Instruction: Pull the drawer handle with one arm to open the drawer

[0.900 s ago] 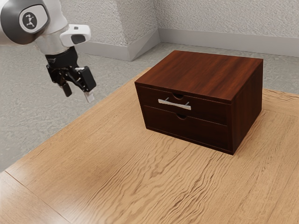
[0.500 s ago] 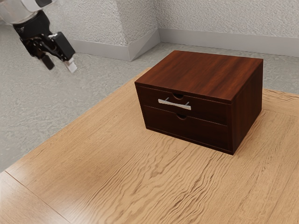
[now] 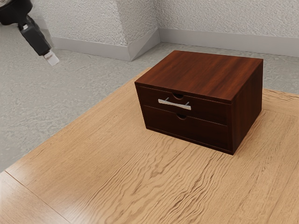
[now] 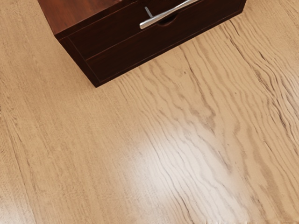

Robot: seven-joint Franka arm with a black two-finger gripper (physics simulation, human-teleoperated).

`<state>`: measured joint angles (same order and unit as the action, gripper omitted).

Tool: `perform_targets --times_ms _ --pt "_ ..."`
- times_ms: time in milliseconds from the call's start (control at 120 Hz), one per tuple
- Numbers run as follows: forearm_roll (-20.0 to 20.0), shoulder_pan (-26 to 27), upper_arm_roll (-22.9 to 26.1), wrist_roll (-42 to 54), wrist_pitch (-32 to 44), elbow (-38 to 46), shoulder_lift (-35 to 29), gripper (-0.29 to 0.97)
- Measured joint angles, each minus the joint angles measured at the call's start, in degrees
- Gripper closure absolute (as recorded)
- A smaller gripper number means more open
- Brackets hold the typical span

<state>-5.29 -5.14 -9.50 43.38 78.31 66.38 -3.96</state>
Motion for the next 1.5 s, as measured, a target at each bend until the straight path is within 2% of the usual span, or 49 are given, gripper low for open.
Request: perform_targets --times_ms 83,250,358,525,617,783,1025,1200,1342,1500 --pt "-1.9 -0.2 0.4 6.3 1.3 1.1 1.6 0.0" --pt "-2.6 -1.0 2.7 16.3 4.8 1.1 5.8 0.0" --pt "-2.7 -1.2 5.0 21.2 8.1 2.1 5.9 0.0" --pt "-2.9 2.0 5.9 27.2 17.2 12.2 1.9 0.0" --pt "-2.7 3.2 5.9 29.8 22.1 14.4 1.8 0.0" --pt "-2.6 1.6 6.9 33.5 27.8 14.9 4.6 0.0" --pt "-2.3 -2.9 11.7 37.3 32.8 15.8 6.4 0.06" --pt "-2.1 2.3 12.2 39.1 34.9 14.5 10.9 0.09" --pt "-1.0 4.5 12.2 39.9 37.4 20.0 6.3 0.1" --pt "-0.6 4.4 12.2 39.2 39.7 21.5 7.7 0.12"
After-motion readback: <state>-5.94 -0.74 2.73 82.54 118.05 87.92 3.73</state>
